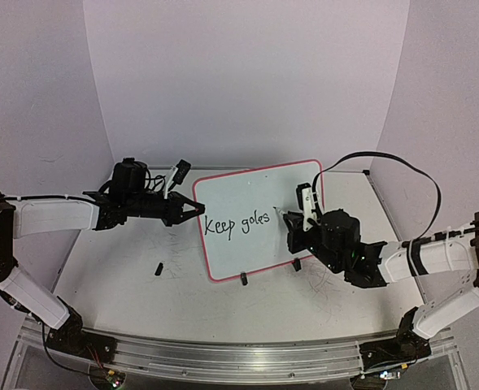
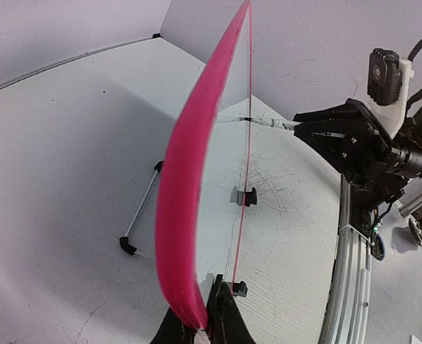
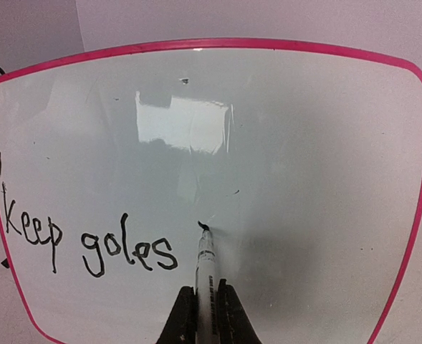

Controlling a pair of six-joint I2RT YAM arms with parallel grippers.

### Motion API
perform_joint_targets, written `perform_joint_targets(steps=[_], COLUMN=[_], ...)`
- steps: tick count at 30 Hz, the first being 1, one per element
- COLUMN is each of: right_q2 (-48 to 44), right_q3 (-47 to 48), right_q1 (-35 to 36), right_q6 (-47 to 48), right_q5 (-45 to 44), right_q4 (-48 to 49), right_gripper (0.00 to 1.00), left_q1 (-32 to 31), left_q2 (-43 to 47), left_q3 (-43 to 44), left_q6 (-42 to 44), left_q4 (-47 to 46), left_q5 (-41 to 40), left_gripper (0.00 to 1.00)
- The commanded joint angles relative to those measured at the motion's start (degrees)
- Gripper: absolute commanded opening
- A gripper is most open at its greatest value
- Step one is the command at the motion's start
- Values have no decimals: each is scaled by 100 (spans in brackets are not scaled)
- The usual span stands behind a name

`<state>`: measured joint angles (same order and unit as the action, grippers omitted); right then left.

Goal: Write a sentence on the whiteboard

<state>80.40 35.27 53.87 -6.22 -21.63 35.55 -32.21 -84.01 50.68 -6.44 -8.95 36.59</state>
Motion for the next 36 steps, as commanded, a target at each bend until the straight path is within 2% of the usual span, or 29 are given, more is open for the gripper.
perform_joint_targets(steps=[1,4,8,23,36], right_q2=[-171,-467,-430,54,82], right_q3=[-19,-283,-301,-8,77], right_q1=[-26,-33,-28,-31,-28], right_q6=[-38,100,80,31,-39], right_q5=[-118,304,335,16,-118], right_q4=[43,393,375,243,3], right_gripper=[0,0,0,0,0], left_q1=[81,83,80,83,81], left_q2=[23,33,26,41,64], left_q3=[147,145,153,144,134], left_q6=[591,591,591,600,600], left_q4=[152,148,147,149,150], left_q5=[-959,-960,-970,-961,-946], left_gripper=[0,0,0,0,0])
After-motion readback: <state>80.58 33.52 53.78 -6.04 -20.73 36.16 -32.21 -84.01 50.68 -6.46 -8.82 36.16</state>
